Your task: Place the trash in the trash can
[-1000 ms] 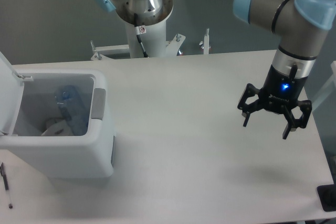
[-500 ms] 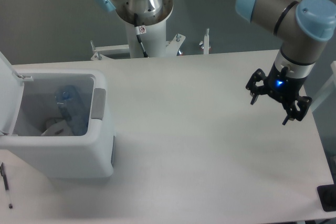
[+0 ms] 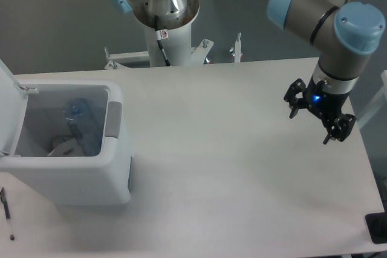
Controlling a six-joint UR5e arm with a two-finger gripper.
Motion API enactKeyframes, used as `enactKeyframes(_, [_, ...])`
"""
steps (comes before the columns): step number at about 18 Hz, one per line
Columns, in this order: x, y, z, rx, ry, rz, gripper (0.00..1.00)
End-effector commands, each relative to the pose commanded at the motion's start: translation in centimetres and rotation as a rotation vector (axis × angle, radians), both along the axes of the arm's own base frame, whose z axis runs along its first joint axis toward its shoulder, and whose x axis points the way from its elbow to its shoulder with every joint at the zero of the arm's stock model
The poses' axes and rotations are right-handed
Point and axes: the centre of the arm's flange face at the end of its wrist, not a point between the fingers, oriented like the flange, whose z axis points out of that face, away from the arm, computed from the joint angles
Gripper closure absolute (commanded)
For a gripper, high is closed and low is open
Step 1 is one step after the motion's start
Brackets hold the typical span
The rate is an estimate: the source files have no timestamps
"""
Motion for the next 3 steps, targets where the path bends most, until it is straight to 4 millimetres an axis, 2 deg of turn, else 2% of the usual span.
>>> enactKeyframes(3, [0.15,0.27,-0.08,0.004,0.008,-0.005,0.0])
